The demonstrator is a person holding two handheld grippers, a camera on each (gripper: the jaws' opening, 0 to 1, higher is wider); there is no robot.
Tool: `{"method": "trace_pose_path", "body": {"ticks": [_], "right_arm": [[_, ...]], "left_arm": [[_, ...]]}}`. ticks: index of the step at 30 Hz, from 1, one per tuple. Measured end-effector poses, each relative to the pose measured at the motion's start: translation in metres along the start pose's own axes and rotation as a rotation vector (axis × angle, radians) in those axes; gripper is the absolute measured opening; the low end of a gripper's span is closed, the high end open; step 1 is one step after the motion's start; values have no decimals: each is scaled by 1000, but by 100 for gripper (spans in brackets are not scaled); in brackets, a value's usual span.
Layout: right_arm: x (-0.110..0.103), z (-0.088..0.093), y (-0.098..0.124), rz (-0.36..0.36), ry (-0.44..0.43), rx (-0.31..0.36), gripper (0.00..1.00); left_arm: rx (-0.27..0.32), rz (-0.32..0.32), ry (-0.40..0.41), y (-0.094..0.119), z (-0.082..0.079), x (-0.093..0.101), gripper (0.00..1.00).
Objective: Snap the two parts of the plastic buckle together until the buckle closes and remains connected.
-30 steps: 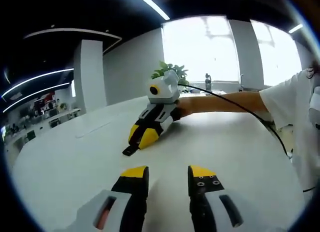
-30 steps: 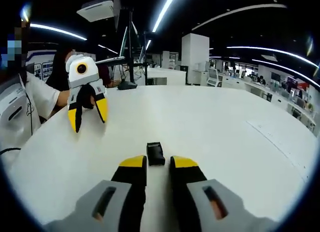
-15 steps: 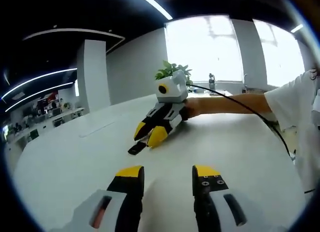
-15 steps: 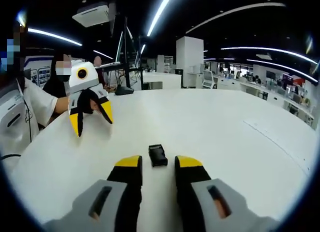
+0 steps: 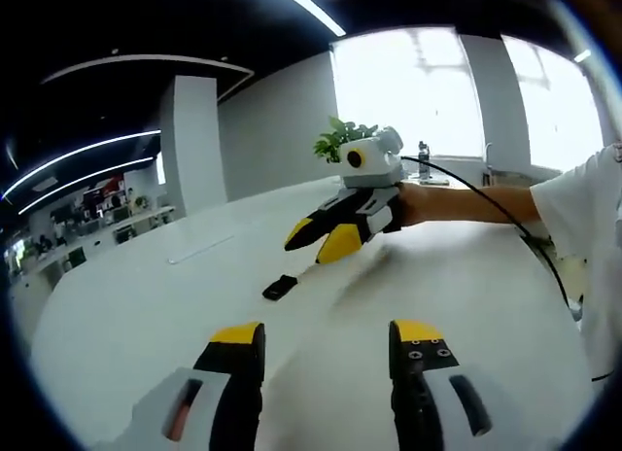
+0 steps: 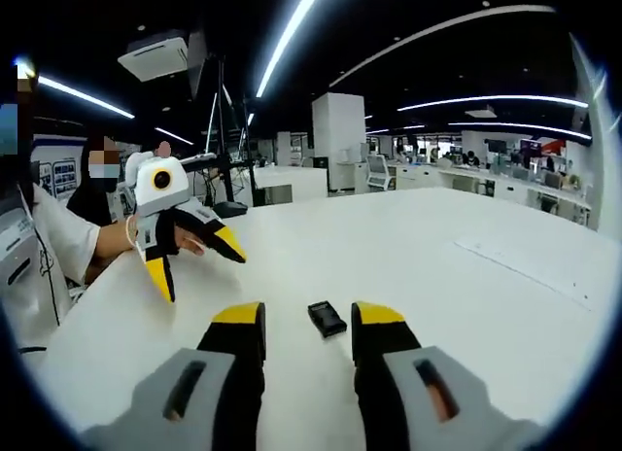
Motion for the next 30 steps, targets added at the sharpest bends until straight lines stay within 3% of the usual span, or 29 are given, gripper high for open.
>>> {"method": "trace_pose_path", "body": {"ticks": [8, 13, 17, 22, 30], "right_arm": [[-17, -2, 17, 94, -27, -2, 52], [-26, 3, 28, 224, -50, -33, 53], [-36, 0, 36, 234, -60, -26, 57], [-52, -3, 47, 252, -41, -53, 59], [-69, -4, 59, 286, -68, -28, 70]], "left_arm": [[8, -26, 70, 3, 0, 1, 56], [10, -36, 91, 8, 0, 4, 58], [-18, -77, 72, 12, -2, 6, 67], [-9, -92, 86, 16, -2, 9, 68], [2, -109, 87, 21, -6, 19, 69]]}}
Point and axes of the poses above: the point that each gripper's makers call its tool centre point, and the gripper's own axes: y roughly backward along the fingers, x roughly to its right, z roughly out of its underside, the point moved 10 cm from there along y, roughly backward along the fingers, and after that the axes turned 6 degrees about z, right-handed, at the moved point
